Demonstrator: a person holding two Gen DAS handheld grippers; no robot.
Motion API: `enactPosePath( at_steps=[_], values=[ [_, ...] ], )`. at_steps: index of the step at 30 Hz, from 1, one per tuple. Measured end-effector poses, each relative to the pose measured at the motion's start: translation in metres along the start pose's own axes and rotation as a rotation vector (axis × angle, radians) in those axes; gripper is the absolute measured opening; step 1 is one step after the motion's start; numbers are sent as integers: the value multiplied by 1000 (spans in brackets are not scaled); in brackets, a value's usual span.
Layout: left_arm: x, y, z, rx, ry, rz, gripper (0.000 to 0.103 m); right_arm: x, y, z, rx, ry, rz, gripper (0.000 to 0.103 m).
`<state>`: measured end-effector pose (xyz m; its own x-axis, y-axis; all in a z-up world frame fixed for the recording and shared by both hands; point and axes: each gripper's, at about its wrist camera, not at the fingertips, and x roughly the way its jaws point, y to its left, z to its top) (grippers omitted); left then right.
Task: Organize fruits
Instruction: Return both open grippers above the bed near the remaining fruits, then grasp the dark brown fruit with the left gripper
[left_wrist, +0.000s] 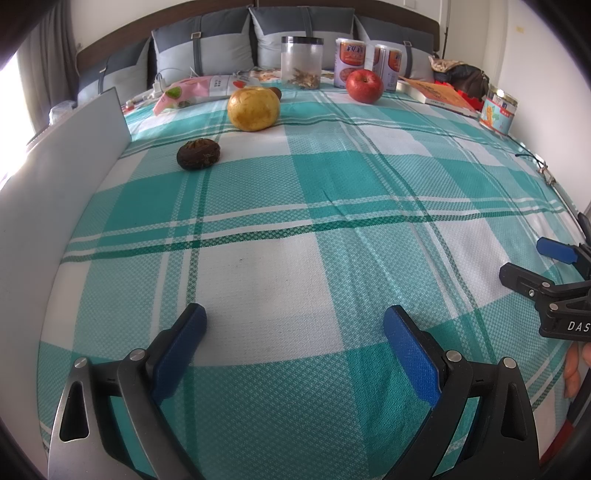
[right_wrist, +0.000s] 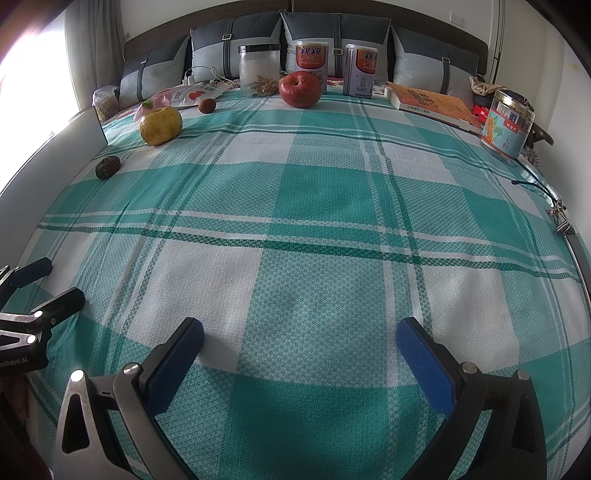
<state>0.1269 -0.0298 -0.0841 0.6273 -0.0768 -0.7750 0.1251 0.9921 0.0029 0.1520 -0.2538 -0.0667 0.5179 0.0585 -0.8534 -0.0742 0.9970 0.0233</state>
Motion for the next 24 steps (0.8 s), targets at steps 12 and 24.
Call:
enactPosePath(
  at_steps=[12, 24],
  values=[
    [-1, 0, -1, -1, -2, 3, 98, 0, 0, 0, 1, -1, 2, 103],
    [11, 58, 58, -130, 28, -58, 97, 0, 0, 0, 1, -1, 3, 103]
  ],
)
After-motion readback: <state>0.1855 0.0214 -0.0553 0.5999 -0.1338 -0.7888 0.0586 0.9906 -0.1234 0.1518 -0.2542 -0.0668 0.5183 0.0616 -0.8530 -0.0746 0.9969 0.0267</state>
